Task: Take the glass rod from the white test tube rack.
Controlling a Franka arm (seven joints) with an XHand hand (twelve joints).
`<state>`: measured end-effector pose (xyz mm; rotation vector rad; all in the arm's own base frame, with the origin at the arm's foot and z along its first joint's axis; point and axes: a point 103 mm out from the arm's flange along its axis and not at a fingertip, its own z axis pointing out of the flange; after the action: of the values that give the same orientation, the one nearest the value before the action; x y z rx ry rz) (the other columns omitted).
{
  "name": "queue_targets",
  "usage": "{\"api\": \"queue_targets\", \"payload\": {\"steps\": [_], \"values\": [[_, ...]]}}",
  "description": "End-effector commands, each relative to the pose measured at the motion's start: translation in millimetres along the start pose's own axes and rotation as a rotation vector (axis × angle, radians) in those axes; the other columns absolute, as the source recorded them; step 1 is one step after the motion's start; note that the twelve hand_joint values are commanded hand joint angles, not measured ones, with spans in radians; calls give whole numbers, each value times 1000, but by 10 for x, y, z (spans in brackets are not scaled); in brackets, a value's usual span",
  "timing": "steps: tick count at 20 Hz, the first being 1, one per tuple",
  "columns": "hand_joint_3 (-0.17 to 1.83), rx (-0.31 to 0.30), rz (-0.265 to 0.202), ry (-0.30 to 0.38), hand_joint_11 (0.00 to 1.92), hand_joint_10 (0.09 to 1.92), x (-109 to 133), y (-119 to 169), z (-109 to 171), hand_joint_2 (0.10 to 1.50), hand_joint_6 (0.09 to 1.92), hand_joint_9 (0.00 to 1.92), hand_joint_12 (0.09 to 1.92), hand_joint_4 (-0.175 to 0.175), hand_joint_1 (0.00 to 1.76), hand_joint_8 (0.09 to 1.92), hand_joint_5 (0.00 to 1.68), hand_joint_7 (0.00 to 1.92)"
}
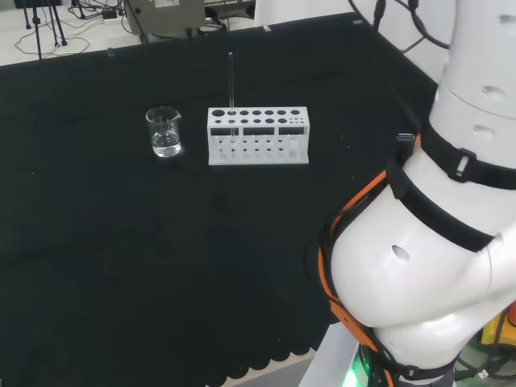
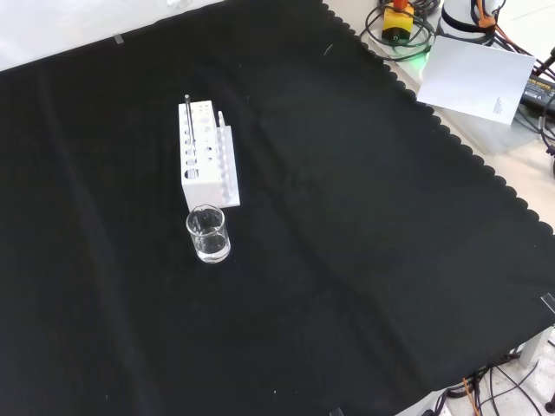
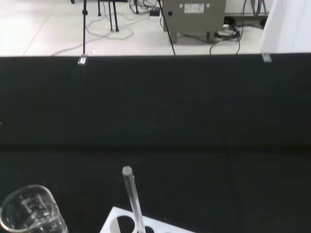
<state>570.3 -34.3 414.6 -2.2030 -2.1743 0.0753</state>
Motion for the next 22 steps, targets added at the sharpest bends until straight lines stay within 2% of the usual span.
{"api": "queue_targets", "payload": {"steps": [1, 7, 16, 22], "values": [[515, 23, -16, 11, 255, 890, -32, 98, 309, 927, 856, 868, 1404, -175, 603, 936, 368, 742], [516, 56, -10, 6, 274, 901, -33, 121, 537, 928, 905, 891, 1405, -175, 608, 946, 383, 765], [516, 74, -22, 3, 290, 926, 75, 113, 779, 928, 948, 969, 1406, -175, 624, 969, 418, 852], [517, 60, -54, 33, 293, 925, 88, 112, 1005, 923, 987, 1019, 1406, -175, 652, 961, 469, 902]]}}
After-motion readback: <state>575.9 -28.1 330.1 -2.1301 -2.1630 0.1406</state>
